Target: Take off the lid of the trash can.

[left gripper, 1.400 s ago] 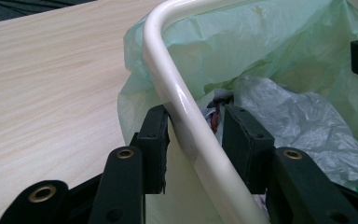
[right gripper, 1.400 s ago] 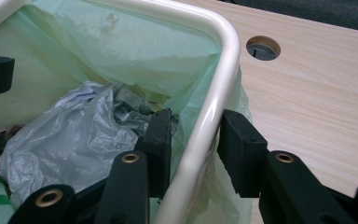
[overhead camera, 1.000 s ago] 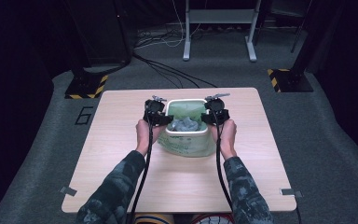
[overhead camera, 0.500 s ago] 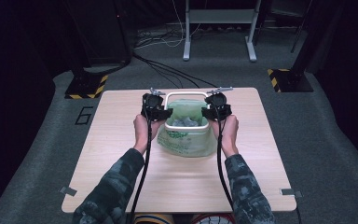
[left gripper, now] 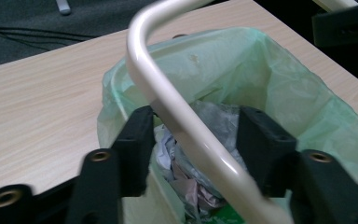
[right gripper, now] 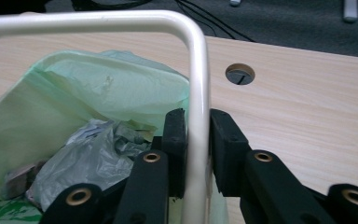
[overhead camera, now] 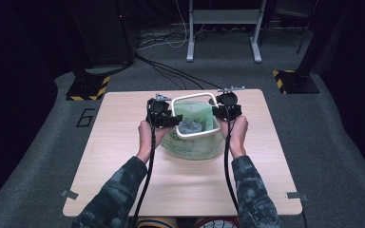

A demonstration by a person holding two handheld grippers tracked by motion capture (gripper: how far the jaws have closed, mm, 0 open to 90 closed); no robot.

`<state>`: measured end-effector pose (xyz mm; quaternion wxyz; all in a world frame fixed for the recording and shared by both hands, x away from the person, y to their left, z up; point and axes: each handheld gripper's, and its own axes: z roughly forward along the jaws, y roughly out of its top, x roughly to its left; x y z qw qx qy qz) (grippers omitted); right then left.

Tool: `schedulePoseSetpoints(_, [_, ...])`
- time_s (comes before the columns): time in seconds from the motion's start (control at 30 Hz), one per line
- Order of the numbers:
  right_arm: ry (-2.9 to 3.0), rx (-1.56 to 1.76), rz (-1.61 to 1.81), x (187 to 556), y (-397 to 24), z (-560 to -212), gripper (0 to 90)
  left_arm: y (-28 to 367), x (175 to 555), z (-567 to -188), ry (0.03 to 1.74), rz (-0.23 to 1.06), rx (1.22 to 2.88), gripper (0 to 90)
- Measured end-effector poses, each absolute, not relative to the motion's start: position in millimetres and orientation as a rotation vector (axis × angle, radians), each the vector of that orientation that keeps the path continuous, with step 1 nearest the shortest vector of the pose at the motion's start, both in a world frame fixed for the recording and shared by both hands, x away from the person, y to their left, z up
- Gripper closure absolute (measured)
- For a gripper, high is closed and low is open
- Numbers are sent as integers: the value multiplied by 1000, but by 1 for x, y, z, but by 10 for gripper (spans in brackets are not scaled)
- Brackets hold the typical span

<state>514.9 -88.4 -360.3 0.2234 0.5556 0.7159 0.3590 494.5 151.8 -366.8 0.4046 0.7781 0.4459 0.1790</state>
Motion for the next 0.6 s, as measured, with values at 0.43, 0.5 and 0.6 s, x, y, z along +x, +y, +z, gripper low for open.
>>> schedulePoseSetpoints(0.43, [1971, 1528, 1019, 511, -103, -360, 774, 178, 461, -363, 1058, 486, 1891, 25])
schedulePoseSetpoints(0.5, [1969, 1528, 1024, 511, -103, -359, 774, 185, 452, -365, 1048, 501, 1885, 21])
schedulePoseSetpoints(0.6, [1966, 1527, 1033, 510, -106, -358, 775, 192, 443, -371, 1042, 504, 1893, 1])
